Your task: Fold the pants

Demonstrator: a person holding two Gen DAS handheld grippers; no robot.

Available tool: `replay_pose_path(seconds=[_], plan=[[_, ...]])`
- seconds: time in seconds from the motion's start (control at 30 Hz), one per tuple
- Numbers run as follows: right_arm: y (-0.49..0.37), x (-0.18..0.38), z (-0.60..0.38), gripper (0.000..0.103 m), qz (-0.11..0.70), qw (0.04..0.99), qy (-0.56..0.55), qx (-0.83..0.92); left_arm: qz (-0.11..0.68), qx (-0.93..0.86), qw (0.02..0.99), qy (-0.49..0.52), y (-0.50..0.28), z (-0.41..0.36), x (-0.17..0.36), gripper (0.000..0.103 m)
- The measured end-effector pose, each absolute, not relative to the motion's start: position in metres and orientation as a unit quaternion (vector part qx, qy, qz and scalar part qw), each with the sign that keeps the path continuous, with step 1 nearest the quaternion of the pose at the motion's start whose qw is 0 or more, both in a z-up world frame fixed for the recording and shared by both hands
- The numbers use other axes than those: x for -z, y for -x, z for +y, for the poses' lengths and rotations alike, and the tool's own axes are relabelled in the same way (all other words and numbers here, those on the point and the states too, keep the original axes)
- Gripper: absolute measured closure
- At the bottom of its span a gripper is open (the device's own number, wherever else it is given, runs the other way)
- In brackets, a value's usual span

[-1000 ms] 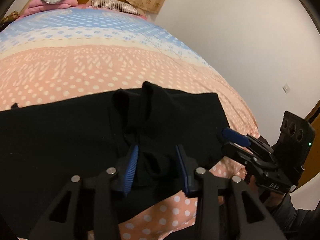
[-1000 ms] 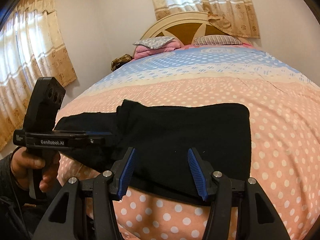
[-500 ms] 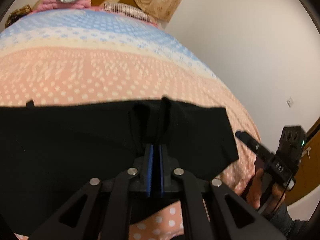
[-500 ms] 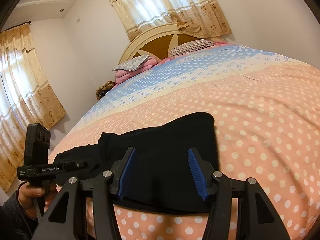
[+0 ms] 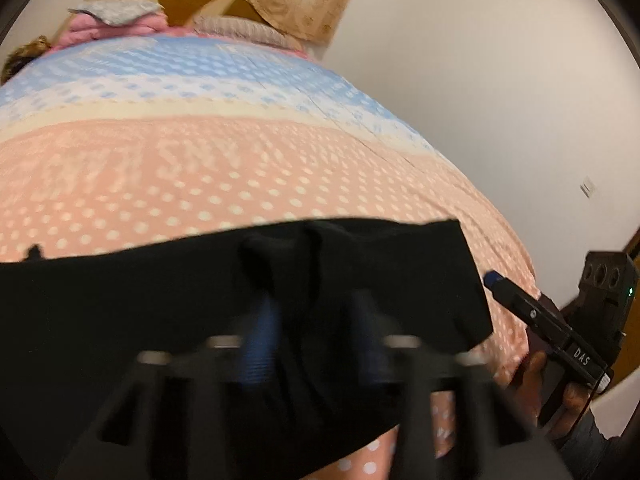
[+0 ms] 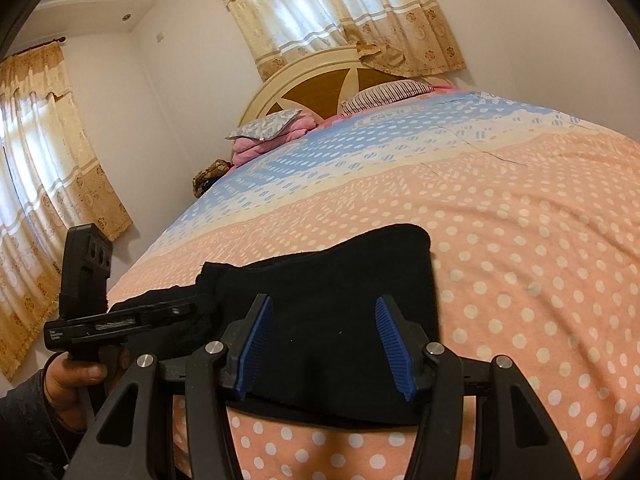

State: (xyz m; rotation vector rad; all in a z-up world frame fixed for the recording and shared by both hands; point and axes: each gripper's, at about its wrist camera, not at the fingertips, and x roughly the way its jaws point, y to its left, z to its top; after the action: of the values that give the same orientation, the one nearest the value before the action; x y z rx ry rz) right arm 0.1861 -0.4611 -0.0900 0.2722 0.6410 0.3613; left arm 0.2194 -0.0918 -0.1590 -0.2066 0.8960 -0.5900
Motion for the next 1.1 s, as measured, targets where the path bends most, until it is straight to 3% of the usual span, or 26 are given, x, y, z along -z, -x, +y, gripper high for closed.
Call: replay_pose_path(seconds=[0.3, 0.57, 0.77, 1.1], plan=[[-0.178, 0.081, -0.470, 0.048, 0.280, 0.936, -0.138, -0.166, 0.411, 0.269, 0.855, 0.166, -0.212, -0.036, 0.137, 0.096], [-0.168, 0.077, -0.448, 0.047, 0.266, 0.933, -0.104, -0.216, 0.450, 0.260, 0.835, 0.180, -0.215, -0.036, 0.171, 0.096], [-0.197, 0.114, -0.444, 0.046, 0.376, 0.899, -0.100, -0.203, 0.452, 0.244, 0.840, 0.176, -0.218, -0.033, 0.177, 0.096], [-0.210, 0.071, -0.444, 0.040, 0.305, 0.921, -0.113, -0.213, 0.440, 0.250, 0.847, 0.167, -0.211, -0.031, 0.168, 0.096]])
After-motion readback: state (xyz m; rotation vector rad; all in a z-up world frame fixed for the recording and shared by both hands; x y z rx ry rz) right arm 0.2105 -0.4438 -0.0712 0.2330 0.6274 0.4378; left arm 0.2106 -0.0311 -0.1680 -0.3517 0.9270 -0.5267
